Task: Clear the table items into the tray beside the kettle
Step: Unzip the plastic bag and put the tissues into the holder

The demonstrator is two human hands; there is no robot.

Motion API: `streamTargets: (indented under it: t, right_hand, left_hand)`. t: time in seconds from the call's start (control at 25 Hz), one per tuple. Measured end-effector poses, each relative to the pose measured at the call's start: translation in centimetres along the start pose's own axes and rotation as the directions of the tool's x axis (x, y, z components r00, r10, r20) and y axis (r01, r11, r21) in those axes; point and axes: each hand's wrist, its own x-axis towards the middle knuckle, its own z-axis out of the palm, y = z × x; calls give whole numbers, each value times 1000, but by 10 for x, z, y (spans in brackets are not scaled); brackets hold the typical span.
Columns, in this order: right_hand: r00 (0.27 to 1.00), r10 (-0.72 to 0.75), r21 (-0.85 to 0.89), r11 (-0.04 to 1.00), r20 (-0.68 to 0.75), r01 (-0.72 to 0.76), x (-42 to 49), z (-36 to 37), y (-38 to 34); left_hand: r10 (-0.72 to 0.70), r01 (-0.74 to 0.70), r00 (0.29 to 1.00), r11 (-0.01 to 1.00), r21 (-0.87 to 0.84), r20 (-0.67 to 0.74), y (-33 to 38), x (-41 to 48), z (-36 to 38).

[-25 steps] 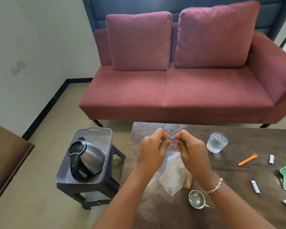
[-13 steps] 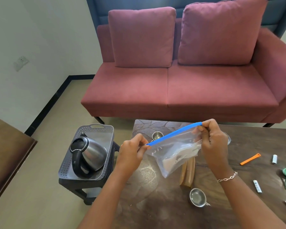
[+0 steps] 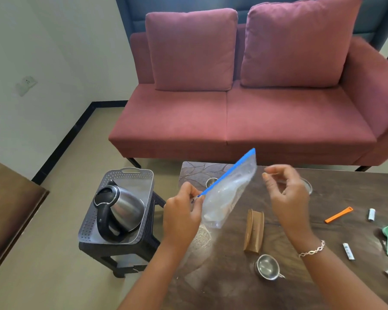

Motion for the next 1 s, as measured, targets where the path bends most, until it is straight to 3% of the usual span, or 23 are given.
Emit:
streamTargets:
  t: [0.08,0.2,0.32,0.4,0.44,0.52,0.6,0.72,0.84,1.0]
  right_hand:
    - [966,177,80,978,186,-195,-10,14,-4]
    - [817,416,207,827,400,-522,-12,30,-16]
    - [781,445,232,784,438,-576,-12,36,-18]
    - [795,433,229,799,425,-557,-15,37,-17]
    - [807,417,218,816,419,-535,-17,36,-17]
    - [830,366,172,866,421,-469,-20,34,-18]
    - [858,293,95,927,423,-363,-23,32,-19]
    - [880,152,21,983,449,-181,-29,29,-25]
    - [878,81,6,995,472,-95,-31,28,-28]
    - [851,93,120,976,516,-180,-33,25,-28]
  left_hand:
    - [90,-89,996,995,35,-19,3,-10,8]
    - [248,-247,969,965,88,1,7,-23,18]
    - [469,-465,883,864,194,24,2,-33,25]
    - [479,-489,872,857,165,99,3,-38,26]
    - [385,-398,912,914,75,139,7,-40,24]
    - [114,-84,974,984,-154,196,15,-40,22]
    - [-70,129,981,930,-345,179,21,-32,23]
    - [-267,343,939,749,-566,216,31,-18,22]
    - [-354,456,887,584,-672,296,30,-13,22]
    - [-403,489,861,484,-725,311,25,-15,23]
